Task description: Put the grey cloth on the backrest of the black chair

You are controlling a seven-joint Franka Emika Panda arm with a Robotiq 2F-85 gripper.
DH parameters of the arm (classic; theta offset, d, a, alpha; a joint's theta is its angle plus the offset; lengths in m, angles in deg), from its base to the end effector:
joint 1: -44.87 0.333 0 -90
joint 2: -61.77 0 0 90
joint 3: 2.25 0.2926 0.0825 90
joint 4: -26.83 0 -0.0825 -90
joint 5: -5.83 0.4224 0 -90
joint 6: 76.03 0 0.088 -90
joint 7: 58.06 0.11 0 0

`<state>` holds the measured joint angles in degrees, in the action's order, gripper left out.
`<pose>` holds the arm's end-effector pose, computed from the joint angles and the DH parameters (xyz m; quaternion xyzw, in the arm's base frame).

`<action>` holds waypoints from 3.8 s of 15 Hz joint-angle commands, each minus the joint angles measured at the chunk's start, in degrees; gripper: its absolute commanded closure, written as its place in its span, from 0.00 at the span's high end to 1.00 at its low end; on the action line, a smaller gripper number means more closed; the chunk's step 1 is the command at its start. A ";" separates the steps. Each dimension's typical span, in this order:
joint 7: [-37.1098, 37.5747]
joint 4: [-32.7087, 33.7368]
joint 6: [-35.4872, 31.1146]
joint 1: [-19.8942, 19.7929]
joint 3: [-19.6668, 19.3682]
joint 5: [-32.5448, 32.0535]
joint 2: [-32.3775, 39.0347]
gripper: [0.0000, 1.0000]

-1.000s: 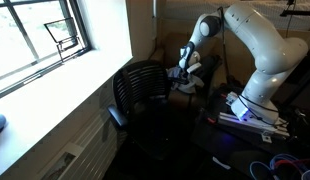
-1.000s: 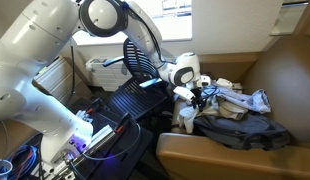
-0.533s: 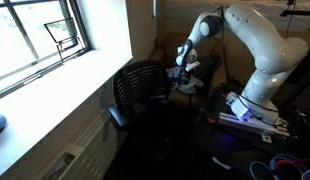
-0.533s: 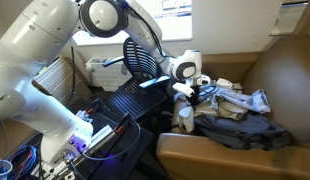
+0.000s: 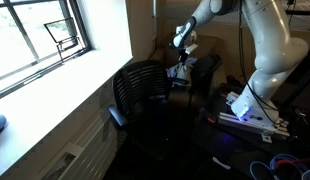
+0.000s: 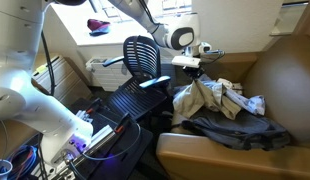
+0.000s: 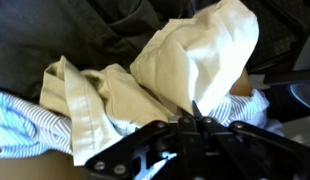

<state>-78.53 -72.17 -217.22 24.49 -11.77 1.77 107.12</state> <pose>0.5763 -0.3291 0.0765 0.9960 -0.0310 -0.0559 0.0632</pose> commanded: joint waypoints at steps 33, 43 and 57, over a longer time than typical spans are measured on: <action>-8.69 -8.81 -8.71 2.39 11.49 29.19 -32.98 0.00; -1.39 -8.14 -4.58 17.22 12.47 8.90 -28.49 0.00; 45.21 13.81 8.67 24.83 7.65 -11.32 -39.70 0.00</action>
<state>-40.98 -62.45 -214.24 49.20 -2.00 -3.98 69.55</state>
